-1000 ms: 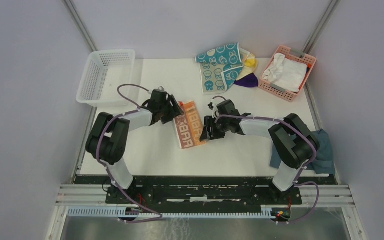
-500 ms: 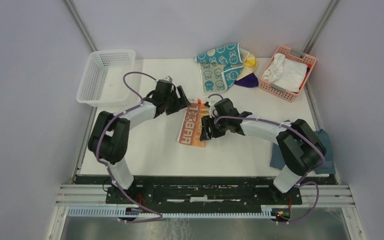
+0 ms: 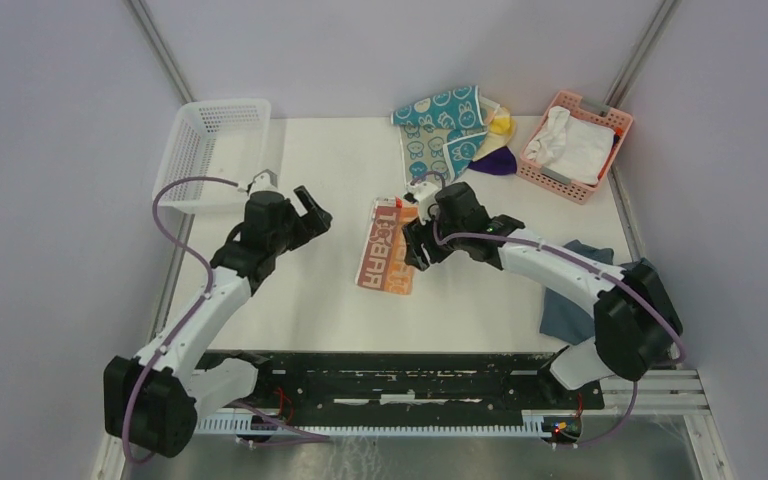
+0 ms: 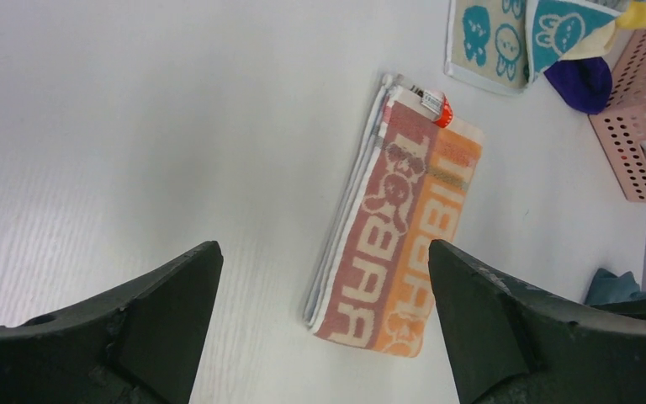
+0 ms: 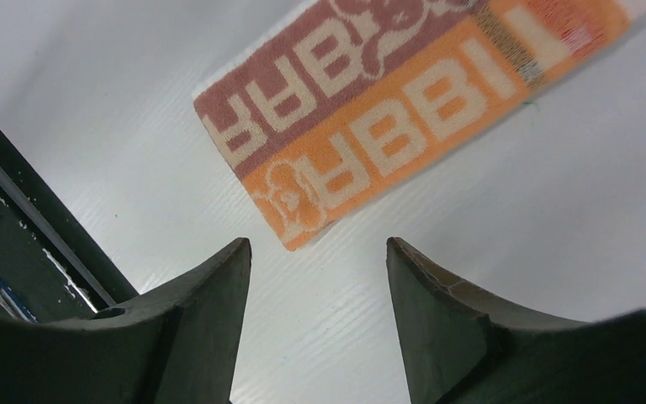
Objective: Roll the towels
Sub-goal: Roll the towel at the center of the board.
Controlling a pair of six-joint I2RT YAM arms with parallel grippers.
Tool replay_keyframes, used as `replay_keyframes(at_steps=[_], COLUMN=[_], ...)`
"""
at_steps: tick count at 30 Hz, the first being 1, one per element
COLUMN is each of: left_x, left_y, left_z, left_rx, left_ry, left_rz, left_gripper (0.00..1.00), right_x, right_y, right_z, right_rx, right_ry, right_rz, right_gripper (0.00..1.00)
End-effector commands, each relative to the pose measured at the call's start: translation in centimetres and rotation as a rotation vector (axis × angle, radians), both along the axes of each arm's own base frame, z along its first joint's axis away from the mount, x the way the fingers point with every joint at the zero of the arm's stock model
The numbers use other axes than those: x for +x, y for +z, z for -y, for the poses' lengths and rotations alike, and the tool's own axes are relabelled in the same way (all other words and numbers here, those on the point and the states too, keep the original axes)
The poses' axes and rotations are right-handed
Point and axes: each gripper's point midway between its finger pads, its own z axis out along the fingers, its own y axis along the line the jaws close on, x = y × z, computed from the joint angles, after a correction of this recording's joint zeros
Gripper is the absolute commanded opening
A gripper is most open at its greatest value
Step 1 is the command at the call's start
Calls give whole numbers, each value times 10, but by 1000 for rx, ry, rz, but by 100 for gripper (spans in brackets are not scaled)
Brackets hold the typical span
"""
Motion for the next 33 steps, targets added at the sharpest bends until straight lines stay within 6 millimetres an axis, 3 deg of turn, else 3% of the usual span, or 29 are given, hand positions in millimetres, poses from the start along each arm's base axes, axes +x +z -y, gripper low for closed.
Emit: replay_keyframes(at_steps=[1, 7, 13, 18, 23, 27, 33], left_x=[-21, -44, -53, -57, -63, -67, -70], left_y=[13, 15, 2, -24, -63, -78, -90], left_z=[-29, -47, -41, -20, 6, 22, 41], left_rx=[46, 1, -48, -107, -205, -258, -294], left_ry=[87, 182, 159, 73, 3, -17, -18], left_rz=[64, 127, 134, 64, -61, -104, -146], left_gripper=[99, 99, 99, 99, 100, 99, 95], right_x=[18, 19, 28, 26, 31, 20, 8], right_y=[61, 93, 89, 83, 84, 78, 43], right_z=[2, 4, -11, -25, -26, -37, -46], right_rx=[57, 111, 98, 180, 213, 228, 219], right_ry=[-2, 1, -14, 44, 2, 118, 195], right_rz=[226, 317, 217, 245, 261, 220, 127], right_gripper=[70, 82, 89, 100, 100, 100, 100])
